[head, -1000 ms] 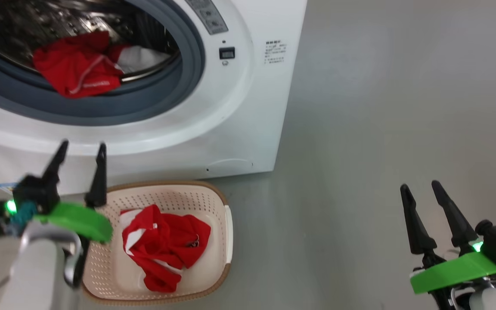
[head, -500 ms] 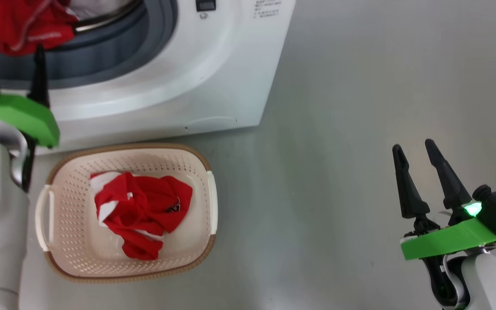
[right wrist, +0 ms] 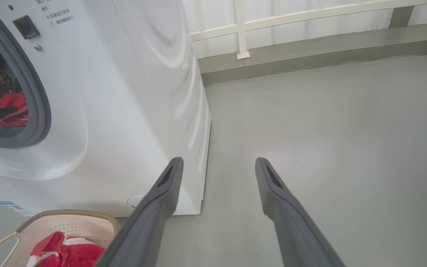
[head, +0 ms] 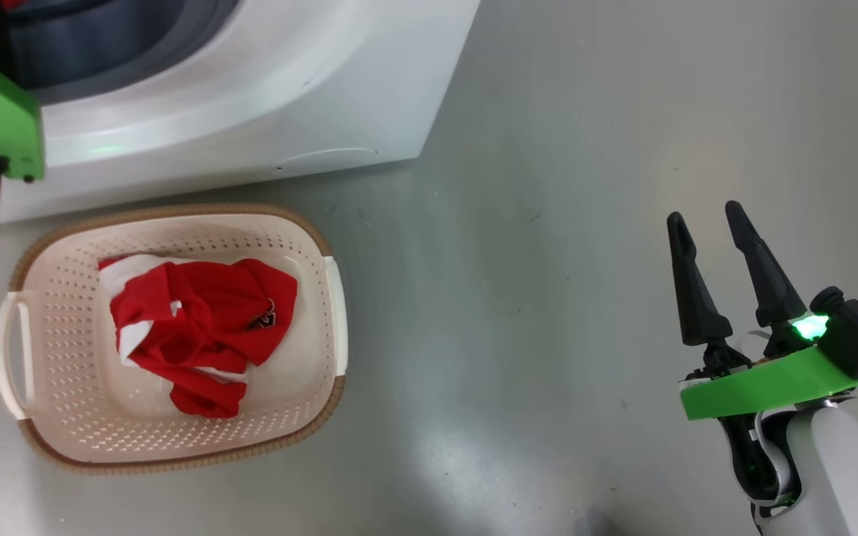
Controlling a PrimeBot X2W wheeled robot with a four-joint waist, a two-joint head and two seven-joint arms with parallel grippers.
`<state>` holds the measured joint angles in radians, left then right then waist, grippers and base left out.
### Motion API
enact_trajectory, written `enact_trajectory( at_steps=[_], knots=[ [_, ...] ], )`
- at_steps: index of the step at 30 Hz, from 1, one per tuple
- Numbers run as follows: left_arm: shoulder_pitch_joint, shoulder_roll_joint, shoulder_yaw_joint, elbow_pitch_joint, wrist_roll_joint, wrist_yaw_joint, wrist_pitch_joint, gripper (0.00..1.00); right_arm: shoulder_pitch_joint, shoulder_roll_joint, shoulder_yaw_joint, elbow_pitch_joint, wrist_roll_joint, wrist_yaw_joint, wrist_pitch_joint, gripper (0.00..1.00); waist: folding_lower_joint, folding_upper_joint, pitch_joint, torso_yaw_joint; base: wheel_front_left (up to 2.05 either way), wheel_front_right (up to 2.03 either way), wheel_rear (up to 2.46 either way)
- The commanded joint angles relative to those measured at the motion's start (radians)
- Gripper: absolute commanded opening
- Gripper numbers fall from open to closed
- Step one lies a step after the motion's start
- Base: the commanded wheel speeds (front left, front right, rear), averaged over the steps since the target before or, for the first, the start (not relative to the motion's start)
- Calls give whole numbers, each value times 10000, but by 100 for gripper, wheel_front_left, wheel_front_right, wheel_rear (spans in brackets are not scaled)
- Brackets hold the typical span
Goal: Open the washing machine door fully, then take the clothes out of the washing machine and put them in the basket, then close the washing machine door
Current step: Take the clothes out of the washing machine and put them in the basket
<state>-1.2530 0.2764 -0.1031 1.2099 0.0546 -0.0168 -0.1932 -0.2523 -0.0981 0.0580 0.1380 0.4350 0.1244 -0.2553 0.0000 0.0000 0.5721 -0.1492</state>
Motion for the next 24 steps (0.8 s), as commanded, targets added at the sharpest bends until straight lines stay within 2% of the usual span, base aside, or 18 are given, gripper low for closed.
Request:
enact_trajectory(
  at_steps=[1,8,24],
  knots=[
    [-320,655,31,-14,133,195,41,100,-91,-51,297,-268,-90,63,-65,100,0,0,176,-122,0,0,0],
    [-772,1017,-87,390,209,734,78,100,-181,-21,339,-317,-96,63,-65,100,0,0,336,-214,0,0,0],
    [-973,1672,-308,700,131,972,224,100,-364,11,596,-418,-95,63,-65,100,0,0,598,-425,0,0,0]
  ],
)
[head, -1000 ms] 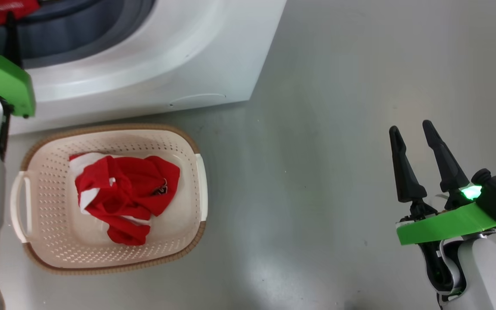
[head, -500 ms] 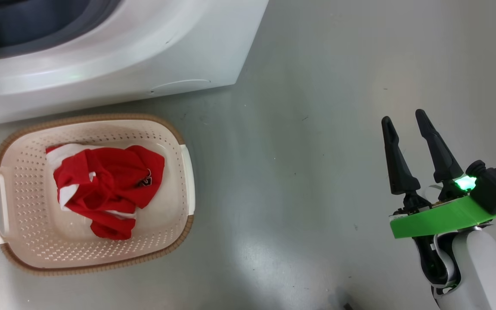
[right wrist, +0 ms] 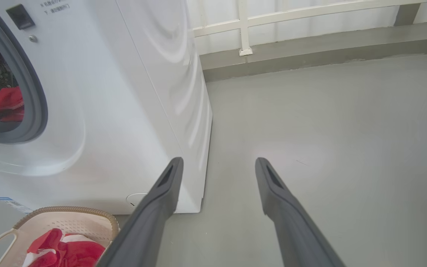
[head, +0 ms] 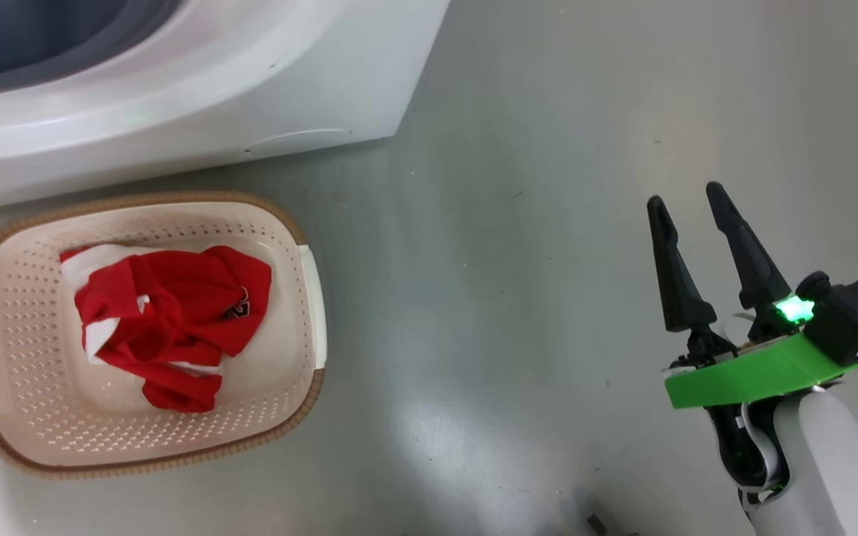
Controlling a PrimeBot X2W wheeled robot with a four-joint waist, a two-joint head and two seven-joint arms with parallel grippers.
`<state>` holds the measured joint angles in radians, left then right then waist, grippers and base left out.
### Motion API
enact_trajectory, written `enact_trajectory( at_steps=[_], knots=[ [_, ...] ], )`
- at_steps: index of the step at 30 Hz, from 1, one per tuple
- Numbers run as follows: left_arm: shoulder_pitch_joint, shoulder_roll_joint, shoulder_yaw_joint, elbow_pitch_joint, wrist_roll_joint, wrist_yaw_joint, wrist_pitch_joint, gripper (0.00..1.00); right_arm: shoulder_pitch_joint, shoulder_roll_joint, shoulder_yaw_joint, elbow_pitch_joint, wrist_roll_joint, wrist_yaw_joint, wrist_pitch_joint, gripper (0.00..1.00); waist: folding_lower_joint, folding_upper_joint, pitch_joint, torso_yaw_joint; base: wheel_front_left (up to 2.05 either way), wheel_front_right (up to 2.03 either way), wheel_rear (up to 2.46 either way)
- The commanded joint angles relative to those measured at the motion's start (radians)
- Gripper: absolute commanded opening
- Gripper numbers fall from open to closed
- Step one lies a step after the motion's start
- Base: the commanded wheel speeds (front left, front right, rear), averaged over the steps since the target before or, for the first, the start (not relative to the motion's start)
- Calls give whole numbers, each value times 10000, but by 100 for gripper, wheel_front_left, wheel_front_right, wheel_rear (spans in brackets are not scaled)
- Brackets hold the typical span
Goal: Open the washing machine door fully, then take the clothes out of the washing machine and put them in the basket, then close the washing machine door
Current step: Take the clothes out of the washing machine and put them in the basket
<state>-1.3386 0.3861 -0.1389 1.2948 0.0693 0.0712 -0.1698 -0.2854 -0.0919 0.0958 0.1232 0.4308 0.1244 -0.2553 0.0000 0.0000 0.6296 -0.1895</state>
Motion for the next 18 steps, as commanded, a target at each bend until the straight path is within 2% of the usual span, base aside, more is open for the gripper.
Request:
enact_trajectory(
  at_steps=[1,5,6,8,11,12,13,18],
  knots=[
    [-135,598,46,-141,-39,86,7,100,-37,-48,229,-279,-51,63,-65,100,0,0,52,-37,0,0,0],
    [-200,673,2,-116,-100,86,27,100,-64,-29,242,-287,-50,63,-65,100,0,0,153,-88,0,0,0],
    [-210,693,-10,-111,-114,85,23,93,-77,-23,247,-289,-50,63,-65,100,0,0,175,-102,0,0,0],
    [-223,720,-37,-103,-143,69,7,48,-104,-10,246,-293,-55,63,-65,100,0,0,202,-121,0,0,0],
    [-229,737,-82,-92,-184,64,-48,25,-129,4,239,-296,-66,63,-65,100,0,0,212,-126,0,0,0],
    [-228,739,-89,-89,-205,71,-80,10,-137,4,245,-292,-69,63,-65,100,0,0,209,-127,0,0,0],
    [-224,740,-99,-86,-224,78,-109,1,-143,4,253,-287,-70,63,-65,100,0,0,201,-128,0,0,0],
    [-179,692,-99,-78,-385,22,-385,0,-147,-21,230,-285,-81,63,-65,100,0,0,109,-81,0,0,0]
  ],
)
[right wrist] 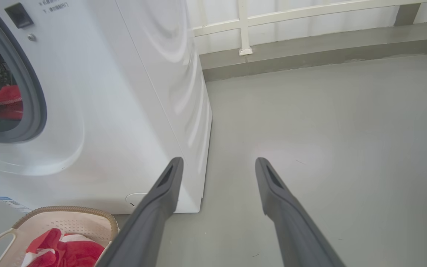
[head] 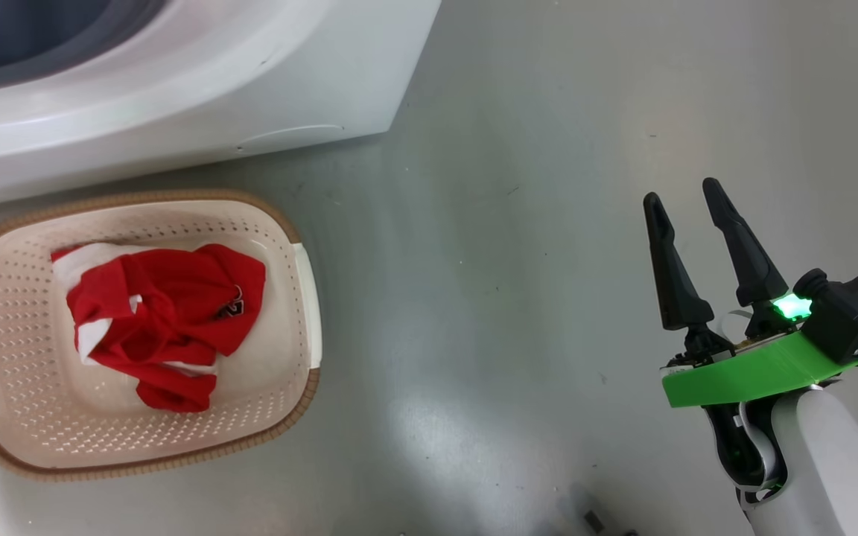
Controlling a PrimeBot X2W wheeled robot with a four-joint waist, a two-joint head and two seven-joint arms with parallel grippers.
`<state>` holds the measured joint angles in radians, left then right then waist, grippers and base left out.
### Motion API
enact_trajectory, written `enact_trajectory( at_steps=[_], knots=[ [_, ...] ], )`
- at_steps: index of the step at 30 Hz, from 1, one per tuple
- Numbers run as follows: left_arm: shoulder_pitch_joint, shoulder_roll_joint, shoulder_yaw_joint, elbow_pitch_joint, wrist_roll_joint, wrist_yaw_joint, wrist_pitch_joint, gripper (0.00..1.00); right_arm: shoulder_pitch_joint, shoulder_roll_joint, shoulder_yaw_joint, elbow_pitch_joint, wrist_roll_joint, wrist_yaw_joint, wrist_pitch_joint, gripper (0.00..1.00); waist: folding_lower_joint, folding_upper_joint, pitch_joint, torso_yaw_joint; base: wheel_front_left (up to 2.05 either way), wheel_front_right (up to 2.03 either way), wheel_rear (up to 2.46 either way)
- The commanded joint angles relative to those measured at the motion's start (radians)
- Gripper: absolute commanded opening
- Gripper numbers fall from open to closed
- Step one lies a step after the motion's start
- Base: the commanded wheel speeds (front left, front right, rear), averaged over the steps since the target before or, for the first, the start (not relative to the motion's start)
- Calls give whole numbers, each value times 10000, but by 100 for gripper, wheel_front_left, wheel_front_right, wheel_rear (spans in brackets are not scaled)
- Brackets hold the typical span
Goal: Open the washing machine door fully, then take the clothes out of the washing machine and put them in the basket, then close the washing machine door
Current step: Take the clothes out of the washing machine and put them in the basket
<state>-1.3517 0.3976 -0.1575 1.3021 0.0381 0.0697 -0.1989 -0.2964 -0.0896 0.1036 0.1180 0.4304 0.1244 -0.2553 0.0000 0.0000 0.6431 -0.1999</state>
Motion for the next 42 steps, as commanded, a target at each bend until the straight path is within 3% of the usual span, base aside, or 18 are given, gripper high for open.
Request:
enact_trajectory(
  at_steps=[1,8,14,22,42],
  knots=[
    [-17,538,108,-165,-135,-6,-201,0,-23,-52,136,-227,-84,63,-65,100,0,0,-78,54,0,0,0],
    [636,21,498,-705,-799,-9,-610,0,76,-178,94,-154,-110,63,-65,100,0,0,-653,317,0,0,0],
    [2286,-451,1007,-2860,-1453,-19,-625,0,360,-320,39,-34,-110,63,-65,100,0,0,-1415,628,0,0,0],
    [3844,-916,1638,-4615,-1940,-196,-627,0,792,-481,-53,85,-74,63,-65,100,0,0,-2210,900,0,0,0],
    [7270,-1880,2993,-9145,-1797,-1305,-628,0,1900,-722,-296,116,-52,63,-65,100,0,0,-4040,1214,0,0,0]
  ],
)
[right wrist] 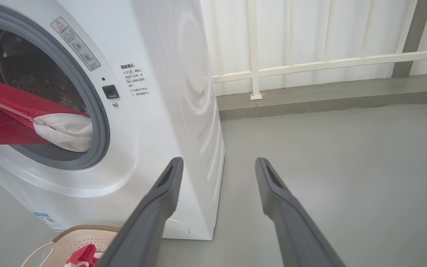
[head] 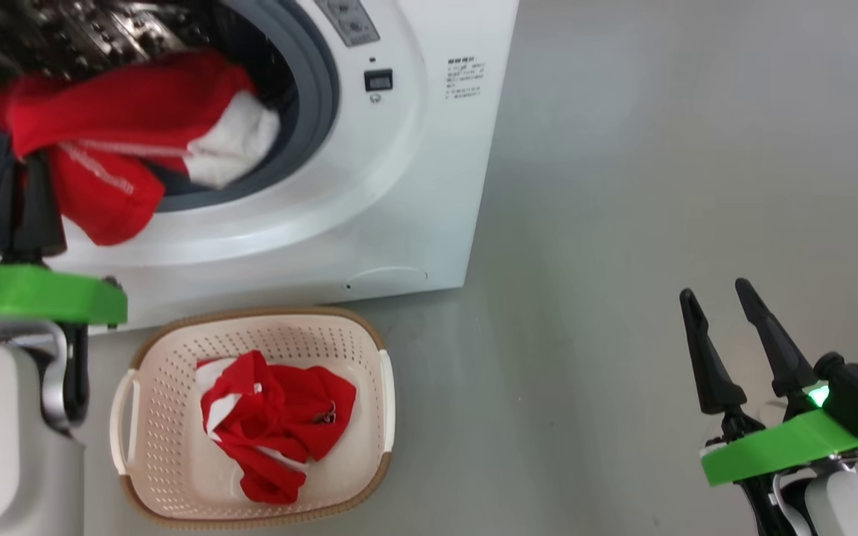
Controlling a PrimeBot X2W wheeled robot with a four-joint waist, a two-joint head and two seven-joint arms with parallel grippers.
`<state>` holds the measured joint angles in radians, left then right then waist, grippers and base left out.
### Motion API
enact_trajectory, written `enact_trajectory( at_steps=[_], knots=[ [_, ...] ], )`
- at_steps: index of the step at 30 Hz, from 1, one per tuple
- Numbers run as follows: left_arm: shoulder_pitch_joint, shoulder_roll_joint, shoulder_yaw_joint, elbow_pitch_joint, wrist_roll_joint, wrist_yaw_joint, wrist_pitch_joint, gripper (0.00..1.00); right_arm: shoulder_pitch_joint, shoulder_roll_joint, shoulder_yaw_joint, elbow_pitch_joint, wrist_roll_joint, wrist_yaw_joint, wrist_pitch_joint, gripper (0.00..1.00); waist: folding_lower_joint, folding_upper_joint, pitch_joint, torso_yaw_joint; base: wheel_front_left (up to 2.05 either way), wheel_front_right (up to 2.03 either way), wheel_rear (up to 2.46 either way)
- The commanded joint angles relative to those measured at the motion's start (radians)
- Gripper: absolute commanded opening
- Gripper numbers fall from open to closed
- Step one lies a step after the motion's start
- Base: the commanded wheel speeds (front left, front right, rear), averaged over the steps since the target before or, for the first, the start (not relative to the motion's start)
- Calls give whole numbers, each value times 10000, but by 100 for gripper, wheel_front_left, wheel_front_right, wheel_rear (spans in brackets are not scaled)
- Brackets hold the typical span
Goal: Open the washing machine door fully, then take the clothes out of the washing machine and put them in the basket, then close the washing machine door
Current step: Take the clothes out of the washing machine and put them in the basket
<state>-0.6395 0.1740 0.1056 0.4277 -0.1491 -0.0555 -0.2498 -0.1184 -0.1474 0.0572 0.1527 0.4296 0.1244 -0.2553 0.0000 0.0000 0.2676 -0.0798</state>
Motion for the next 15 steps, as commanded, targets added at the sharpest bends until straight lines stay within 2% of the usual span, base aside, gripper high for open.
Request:
enact_trajectory(
  at_steps=[1,15],
  knots=[
    [315,325,433,-593,65,-101,-120,0,186,-160,153,-233,-39,63,-65,100,0,0,-372,12,0,0,0],
    [2595,-109,877,-3278,48,-513,-120,0,969,-261,-51,-257,-42,63,-65,100,0,0,-1300,83,0,0,0]
  ],
)
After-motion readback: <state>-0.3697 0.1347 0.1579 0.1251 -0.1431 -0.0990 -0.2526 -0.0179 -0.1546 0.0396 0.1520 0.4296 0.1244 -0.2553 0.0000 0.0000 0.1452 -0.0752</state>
